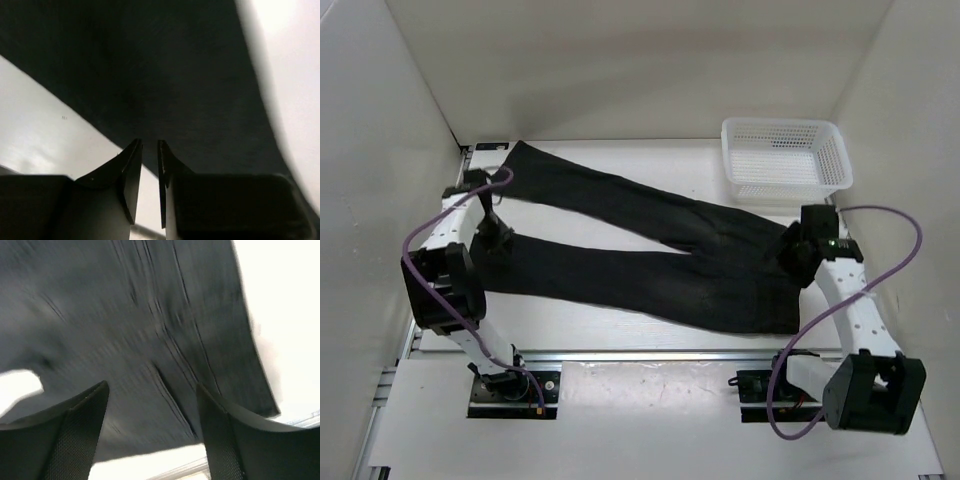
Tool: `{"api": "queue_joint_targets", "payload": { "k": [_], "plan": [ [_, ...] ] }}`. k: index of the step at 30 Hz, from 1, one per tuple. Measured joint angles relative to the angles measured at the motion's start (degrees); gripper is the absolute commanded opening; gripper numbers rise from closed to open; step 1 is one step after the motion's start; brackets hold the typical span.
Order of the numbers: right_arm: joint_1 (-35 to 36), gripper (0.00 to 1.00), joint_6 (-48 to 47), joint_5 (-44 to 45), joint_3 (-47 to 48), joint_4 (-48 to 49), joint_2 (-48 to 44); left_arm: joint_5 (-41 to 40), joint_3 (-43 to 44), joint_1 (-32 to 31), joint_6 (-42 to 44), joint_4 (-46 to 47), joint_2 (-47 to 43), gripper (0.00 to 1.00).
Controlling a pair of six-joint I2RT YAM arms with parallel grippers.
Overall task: Fold and stack the trousers
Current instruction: Flatten the trousers out
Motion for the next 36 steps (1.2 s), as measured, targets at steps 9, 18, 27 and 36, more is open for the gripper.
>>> {"api": "queue_joint_targets", "payload": {
  "k": [9, 18, 27, 36],
  "plan": [
    [0.7, 0.30, 2.8, -7.8, -12.6, -1.6, -2.3, 1.9, -4.6, 0.2, -0.4, 0.5, 12.1, 0.20],
    [0.7, 0.32, 6.3, -8.3, -8.9, 3.5, 18.1, 4.0, 17.4, -2.5, 1.6, -2.5, 26.1, 0.20],
    [0.9, 0.40, 6.6, -2.9, 0.0, 3.8, 20.9, 4.1, 25.8, -2.4, 4.2, -4.9, 27.1, 0.32],
    [0.9, 0.70, 3.5, -0.9, 2.2, -0.2, 2.0, 7.1, 13.8, 14.3, 4.9, -0.8, 15.6, 0.81]
  ]
}}
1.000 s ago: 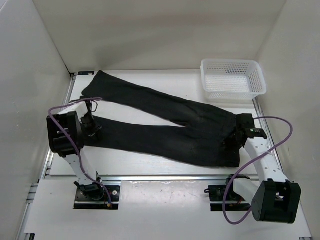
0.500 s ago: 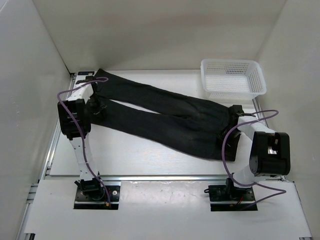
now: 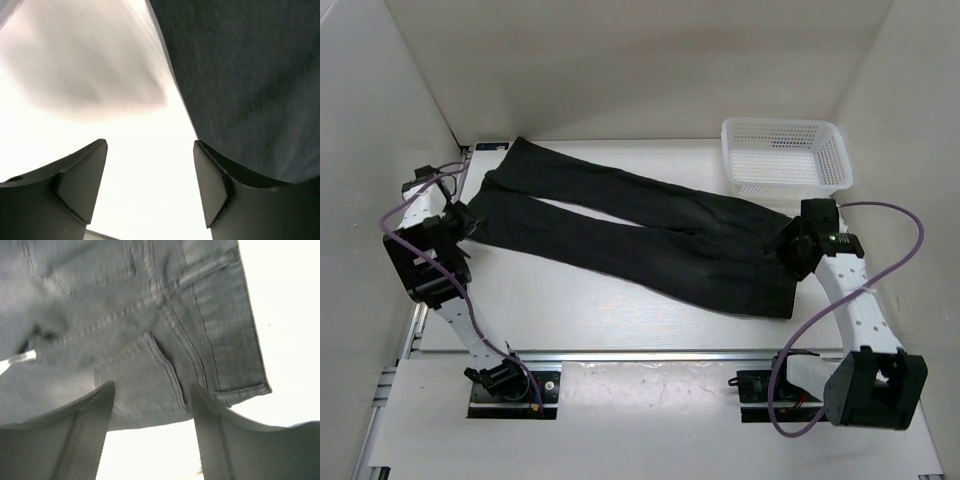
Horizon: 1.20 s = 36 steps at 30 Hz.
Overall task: Fold and stack the trousers
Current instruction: Flatten the trousers out, then fold the trousers
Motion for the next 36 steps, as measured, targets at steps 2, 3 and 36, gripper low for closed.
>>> {"api": "queue_joint_targets", "payload": {
  "k": [2, 3, 36],
  "plan": [
    [-0.1, 0.80, -0.7, -2.5, -1.7, -0.5, -2.6, 0.2, 0.0, 1.2, 0.0, 0.7, 1.7, 0.87],
    [-0.2, 0.85, -0.9, -3.7, -2.9, -0.7, -3.9, 0.4, 0.1, 1.0, 0.1, 1.0, 2.7, 0.90],
    [-0.7, 0.41, 18.1, -8.4, -26.1, 6.4, -10.1, 0.7, 9.9, -2.5, -1.2, 0.3, 10.3, 0.10]
  ]
}}
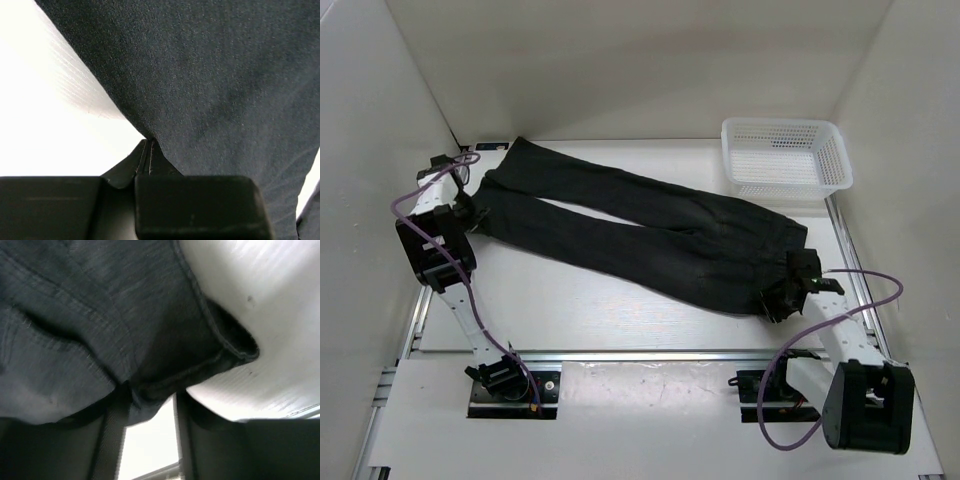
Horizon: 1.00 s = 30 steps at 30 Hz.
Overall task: Fold and stack the trousers
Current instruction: Fold the trousers
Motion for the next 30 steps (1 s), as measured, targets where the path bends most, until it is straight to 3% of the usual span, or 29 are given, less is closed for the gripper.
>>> {"api": "queue_joint_targets", "payload": {
  "k": [2, 3, 4, 10, 14, 19, 23, 30],
  "plan": [
    [0.0, 0.23, 0.2, 1.2, 0.0, 1.0, 2.4, 0.2, 0.1, 0.0, 0.0, -0.1, -0.2, 0.10],
    [0.0, 0.03, 0.3, 1.5, 0.0, 1.3, 3.7, 0.4, 0.3, 0.0, -0.1, -0.2, -0.2, 0.10],
    [0.0, 0.00, 0.2, 1.8, 0.1, 1.4, 4.4, 0.7, 0.5, 0.0, -0.2, -0.4, -0.3, 0.10],
    [0.1, 0.00, -3.4, 5.5, 6.8, -4.3, -0.9, 1.9, 2.3, 0.0, -0.4, -2.9, -2.6, 0.10],
    [0.1, 0.00, -9.3, 7.7, 18.3, -9.0, -7.5, 2.6, 2.7, 0.3, -1.2, -4.3, -7.8, 0.10],
    [0.2, 0.00, -16.7, 8.7, 29.5, -14.1, -7.9, 3.5, 4.0, 1.0, -1.9, -6.1, -16.9, 0.10],
    [0.2, 0.00, -19.5, 8.5, 30.2, -19.5, -9.5, 4.2, 3.8, 1.7, -1.8, -6.8, -22.9, 0.10],
    [0.9, 0.00, -18.8, 8.1, 31.8, -30.4, -18.5, 4.0, -7.0, 6.4, -0.2, -8.0, -32.1, 0.10]
  ]
}}
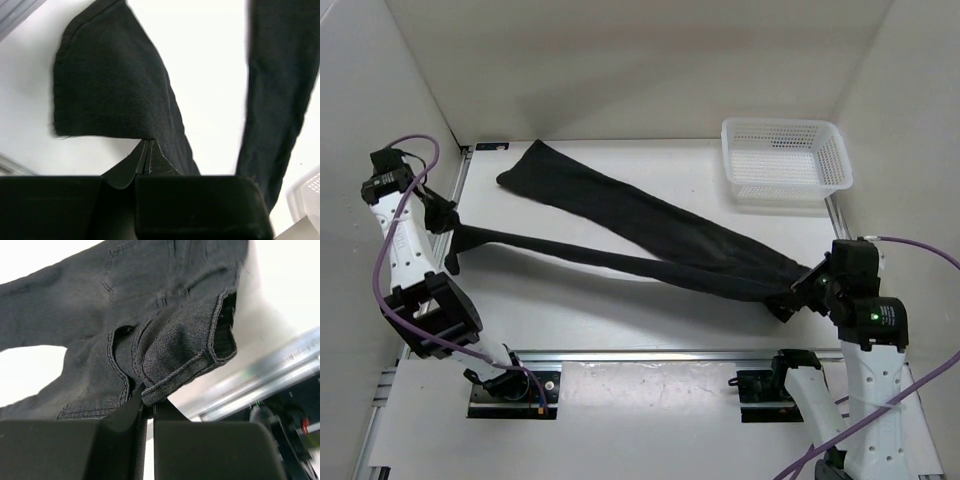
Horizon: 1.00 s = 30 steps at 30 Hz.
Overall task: Fold and stack the trousers
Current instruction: Fold the trousers
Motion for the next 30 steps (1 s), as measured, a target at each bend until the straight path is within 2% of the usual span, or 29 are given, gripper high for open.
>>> {"api": "queue_joint_targets", "payload": {
  "k": [5, 11, 16, 21, 24, 27, 30],
  "plan": [
    [0.0, 0.00, 0.9, 0.5, 3.3, -5.9, -0.4, -0.9, -2.1, 1.5, 1.3, -1.6, -3.5, 0.10],
    [0.0, 0.00, 1.0, 2.5, 8.3, -9.8, 0.4, -1.4, 5.9, -2.5, 2.5, -3.2, -0.9, 0.10],
    [0.0, 0.00, 0.8, 6.9, 8.8, -9.4, 5.6, -5.0, 21.1, -8.4, 3.9, -2.2, 10.3, 0.10],
    [0.0, 0.00, 0.1, 11.9, 8.0, -5.4, 13.3, -9.0, 39.2, -12.8, 4.5, -2.3, 27.0, 0.10],
    [0.0, 0.00, -0.3, 14.1, 8.0, -2.4, 18.3, -8.8, 47.3, -14.1, 4.4, -2.4, 35.5, 0.10],
    [0.0, 0.00, -0.7, 15.6, 8.0, 0.2, 22.9, -8.1, 49.4, -14.6, 4.2, -2.4, 40.3, 0.10],
    [0.0, 0.00, -0.8, 16.3, 7.5, 2.3, 25.7, -7.3, 45.8, -14.9, 4.9, -2.1, 41.1, 0.10]
  ]
}}
